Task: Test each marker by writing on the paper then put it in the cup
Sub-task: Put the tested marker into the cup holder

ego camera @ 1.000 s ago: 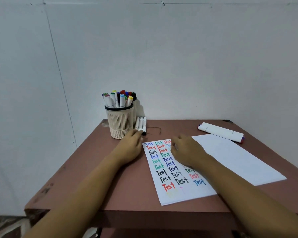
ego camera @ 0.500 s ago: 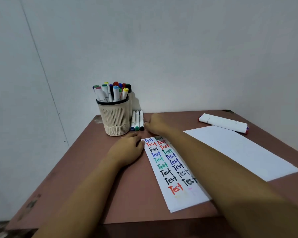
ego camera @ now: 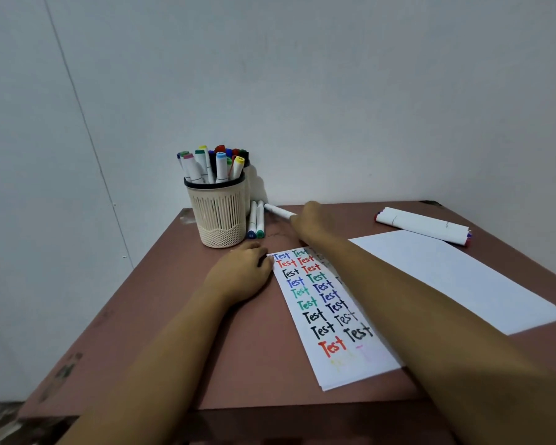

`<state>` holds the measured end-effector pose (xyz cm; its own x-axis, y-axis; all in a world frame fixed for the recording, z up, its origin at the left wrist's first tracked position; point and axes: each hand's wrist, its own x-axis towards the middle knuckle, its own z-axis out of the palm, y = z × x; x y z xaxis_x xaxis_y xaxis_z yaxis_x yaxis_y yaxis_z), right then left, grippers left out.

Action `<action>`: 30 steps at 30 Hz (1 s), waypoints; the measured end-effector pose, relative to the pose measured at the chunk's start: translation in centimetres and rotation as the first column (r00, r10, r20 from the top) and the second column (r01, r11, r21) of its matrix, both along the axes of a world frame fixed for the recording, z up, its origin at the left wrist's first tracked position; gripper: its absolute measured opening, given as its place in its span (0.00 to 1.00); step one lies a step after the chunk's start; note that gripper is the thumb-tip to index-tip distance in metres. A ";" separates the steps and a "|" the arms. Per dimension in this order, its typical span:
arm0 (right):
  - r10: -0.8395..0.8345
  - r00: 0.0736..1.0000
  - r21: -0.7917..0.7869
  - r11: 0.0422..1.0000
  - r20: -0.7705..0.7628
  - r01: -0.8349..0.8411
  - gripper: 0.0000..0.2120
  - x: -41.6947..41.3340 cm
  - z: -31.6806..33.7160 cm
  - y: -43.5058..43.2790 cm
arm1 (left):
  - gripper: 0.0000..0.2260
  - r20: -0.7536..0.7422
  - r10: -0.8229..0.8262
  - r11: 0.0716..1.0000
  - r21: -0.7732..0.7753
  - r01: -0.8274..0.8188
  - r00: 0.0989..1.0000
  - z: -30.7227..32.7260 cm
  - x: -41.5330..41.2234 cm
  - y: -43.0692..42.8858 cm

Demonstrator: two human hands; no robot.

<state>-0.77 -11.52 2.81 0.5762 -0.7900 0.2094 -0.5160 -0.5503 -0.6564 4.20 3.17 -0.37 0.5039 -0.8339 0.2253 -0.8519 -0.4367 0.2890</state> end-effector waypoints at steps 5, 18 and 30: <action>-0.110 0.932 0.259 0.966 0.346 0.018 0.10 -3.9 1.0 -1.7 | 0.17 -0.055 -0.012 0.992 -0.129 0.005 0.998 0.1 -0.3 0.2; -0.152 0.794 0.532 0.812 0.589 -0.240 0.09 -13.7 0.2 0.3 | 0.23 0.288 -0.241 0.906 -0.276 0.321 0.927 0.4 -1.9 -0.3; 0.053 0.672 0.538 0.554 0.739 -0.635 0.07 -13.4 -0.4 1.5 | 0.06 0.219 -0.257 0.894 -0.316 0.318 0.941 0.5 -2.9 -1.1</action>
